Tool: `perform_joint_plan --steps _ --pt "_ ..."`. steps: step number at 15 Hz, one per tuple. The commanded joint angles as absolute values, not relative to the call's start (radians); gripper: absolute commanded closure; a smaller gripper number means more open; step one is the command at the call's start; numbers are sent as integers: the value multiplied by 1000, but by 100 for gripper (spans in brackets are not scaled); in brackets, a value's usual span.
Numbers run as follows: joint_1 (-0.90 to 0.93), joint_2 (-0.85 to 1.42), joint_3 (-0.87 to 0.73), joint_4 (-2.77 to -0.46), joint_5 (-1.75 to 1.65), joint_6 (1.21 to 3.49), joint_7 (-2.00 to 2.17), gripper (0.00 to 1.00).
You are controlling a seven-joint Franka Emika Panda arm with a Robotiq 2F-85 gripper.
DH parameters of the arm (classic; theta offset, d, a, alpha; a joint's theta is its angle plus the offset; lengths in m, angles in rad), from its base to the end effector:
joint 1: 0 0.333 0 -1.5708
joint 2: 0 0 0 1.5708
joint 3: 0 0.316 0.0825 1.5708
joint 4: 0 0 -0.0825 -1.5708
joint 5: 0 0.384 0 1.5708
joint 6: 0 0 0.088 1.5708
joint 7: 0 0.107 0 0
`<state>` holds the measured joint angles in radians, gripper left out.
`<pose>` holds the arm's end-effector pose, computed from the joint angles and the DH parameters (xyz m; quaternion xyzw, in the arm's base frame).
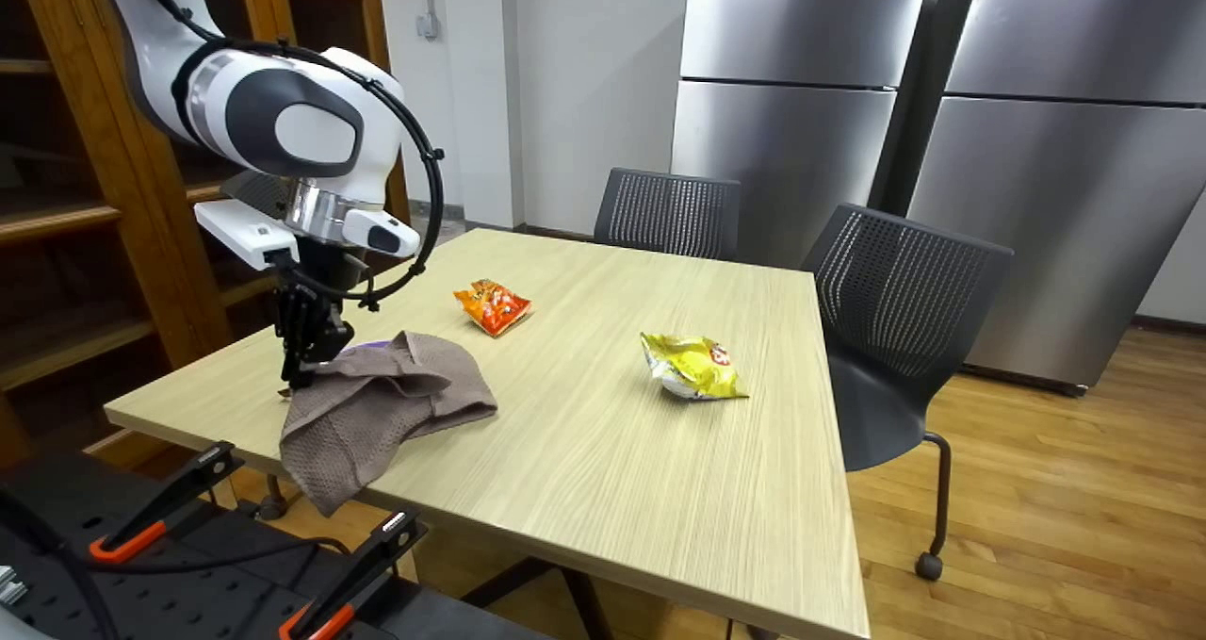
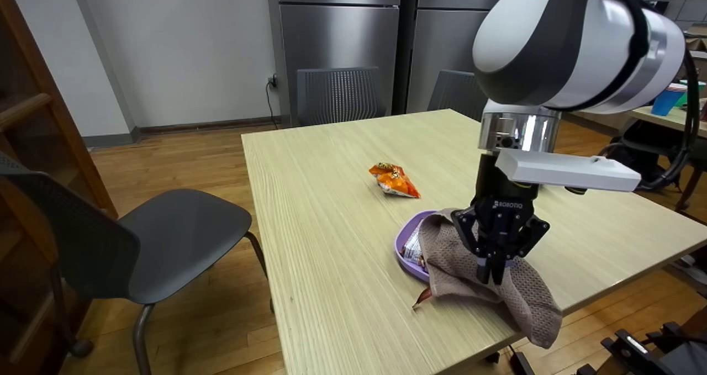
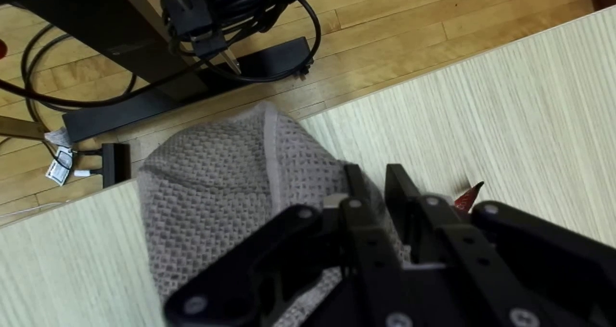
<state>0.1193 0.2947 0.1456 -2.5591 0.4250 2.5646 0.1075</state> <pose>0.3977 0.1071 0.1397 -0.9769 0.1149 0.1609 0.0811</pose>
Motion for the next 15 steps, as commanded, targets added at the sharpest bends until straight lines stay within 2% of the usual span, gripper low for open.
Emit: perform_joint_plan --steps 1,15 --pt "98 263 168 -2589 446 2587 82 100" --pt "78 224 208 -2576 614 2649 44 99"
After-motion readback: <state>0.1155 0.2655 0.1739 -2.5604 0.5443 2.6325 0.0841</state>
